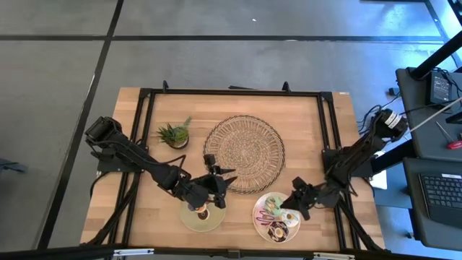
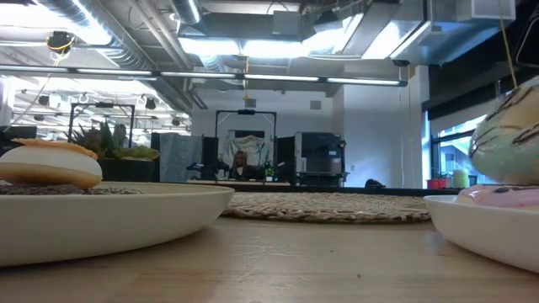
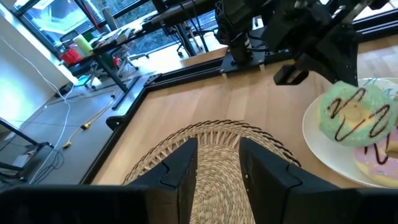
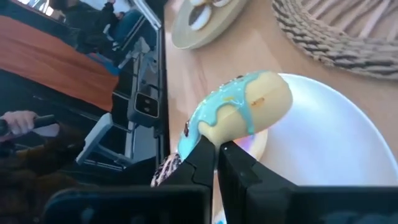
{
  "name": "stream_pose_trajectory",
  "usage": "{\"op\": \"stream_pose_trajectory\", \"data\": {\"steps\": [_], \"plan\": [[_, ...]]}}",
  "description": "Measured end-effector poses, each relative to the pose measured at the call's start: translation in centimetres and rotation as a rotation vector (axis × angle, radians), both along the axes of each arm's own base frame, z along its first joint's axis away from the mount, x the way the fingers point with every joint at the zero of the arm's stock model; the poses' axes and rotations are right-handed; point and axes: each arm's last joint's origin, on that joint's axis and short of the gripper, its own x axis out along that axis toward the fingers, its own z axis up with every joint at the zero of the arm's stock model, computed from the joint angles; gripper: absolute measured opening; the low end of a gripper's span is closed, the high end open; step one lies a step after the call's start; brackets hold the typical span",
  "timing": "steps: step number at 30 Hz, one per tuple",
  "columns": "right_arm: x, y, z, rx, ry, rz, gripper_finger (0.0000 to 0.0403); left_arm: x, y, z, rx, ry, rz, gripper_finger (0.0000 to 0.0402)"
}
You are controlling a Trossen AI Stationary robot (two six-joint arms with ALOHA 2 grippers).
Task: Pick & Place donuts
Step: Put the big light green donut on the white plate
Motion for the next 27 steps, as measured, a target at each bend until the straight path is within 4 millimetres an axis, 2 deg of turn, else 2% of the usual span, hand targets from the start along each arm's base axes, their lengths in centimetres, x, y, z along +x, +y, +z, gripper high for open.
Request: {"op": "stream_pose_trajectory", "data": {"steps": [7, 14, 27], "plan": [[0.1, 0.2, -1.1, 0.035, 0.057, -0.005, 0.0020, 0.0, 0.0, 0.0, 0.001, 0.001, 0.000, 0.0118], [0.0, 0.4, -1.1, 0.056, 0.079, 0.043, 0.0021, 0.0, 0.0, 0.0, 0.003, 0.002, -0.001, 0.0114], [-0.1, 0.2, -1.5, 0.053, 0.124, 0.020, 0.0029, 0.0, 0.0, -0.1, 0.008, 0.011, 0.000, 0.0117]]}}
